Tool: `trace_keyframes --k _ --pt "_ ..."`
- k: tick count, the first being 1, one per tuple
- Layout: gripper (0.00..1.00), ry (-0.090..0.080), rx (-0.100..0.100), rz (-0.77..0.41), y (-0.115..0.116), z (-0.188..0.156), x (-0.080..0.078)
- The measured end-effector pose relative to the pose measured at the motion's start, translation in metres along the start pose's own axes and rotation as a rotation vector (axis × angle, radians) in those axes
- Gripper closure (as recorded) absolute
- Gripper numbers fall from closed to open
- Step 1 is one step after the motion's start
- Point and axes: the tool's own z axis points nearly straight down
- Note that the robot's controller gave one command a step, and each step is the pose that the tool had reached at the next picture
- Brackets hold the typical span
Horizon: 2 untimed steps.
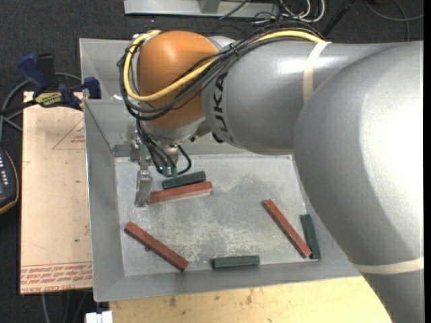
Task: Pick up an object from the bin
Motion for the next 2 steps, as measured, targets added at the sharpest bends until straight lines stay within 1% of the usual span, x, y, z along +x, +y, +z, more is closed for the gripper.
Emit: trace_keyframes --k 1,2 --pt "0.0 -0.004 0.001 -0.285 -0.0747 0.1009 0.0004" --pt "1.0 -0.009 -0.001 -0.287 -0.0724 0.0975 -0.0009"
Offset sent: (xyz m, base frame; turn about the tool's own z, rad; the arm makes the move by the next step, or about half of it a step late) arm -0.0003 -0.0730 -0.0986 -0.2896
